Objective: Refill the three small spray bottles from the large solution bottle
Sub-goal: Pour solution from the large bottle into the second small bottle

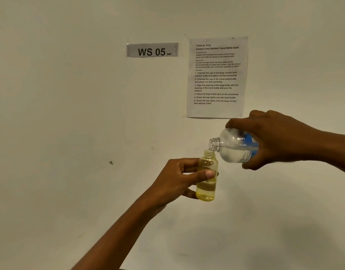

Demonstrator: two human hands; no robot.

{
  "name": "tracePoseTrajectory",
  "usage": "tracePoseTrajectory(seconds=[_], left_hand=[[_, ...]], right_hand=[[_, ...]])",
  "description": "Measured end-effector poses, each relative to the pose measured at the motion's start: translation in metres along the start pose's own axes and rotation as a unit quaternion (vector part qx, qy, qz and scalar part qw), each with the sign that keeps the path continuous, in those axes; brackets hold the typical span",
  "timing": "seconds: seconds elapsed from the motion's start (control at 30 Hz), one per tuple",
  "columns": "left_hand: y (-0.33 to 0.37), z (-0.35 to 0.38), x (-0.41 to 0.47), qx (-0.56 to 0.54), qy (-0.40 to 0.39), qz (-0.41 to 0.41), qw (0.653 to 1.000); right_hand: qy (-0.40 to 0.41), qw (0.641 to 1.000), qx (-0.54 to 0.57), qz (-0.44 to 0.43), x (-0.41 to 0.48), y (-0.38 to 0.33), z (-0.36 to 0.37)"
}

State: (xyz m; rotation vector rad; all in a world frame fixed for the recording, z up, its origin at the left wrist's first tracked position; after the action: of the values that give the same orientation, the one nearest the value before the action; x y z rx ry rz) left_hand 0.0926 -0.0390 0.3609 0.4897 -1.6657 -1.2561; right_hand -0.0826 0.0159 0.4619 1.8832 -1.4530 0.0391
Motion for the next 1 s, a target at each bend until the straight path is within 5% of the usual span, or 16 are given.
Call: tracePoseTrajectory(seconds=[1.0], left_hand=[[-0.0003,0.0023,-0.0007,-0.010,-0.004,-0.001,1.000]], right_hand=[[-0.002,1.000,0.002,-0.004,-0.0013,0.0018,0.0009]])
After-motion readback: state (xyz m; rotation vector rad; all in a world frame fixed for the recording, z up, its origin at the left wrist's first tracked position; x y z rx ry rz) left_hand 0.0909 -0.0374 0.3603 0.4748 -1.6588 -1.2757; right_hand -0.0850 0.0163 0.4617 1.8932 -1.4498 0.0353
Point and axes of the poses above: each hand's wrist, its own x-axis towards the middle knuckle, its own z-axis out of the palm, y = z × x, the point moved 2 cm from there along x, towards the middle knuckle, and after that the axes turned 12 degrees about -x, right-handed, at the moved point
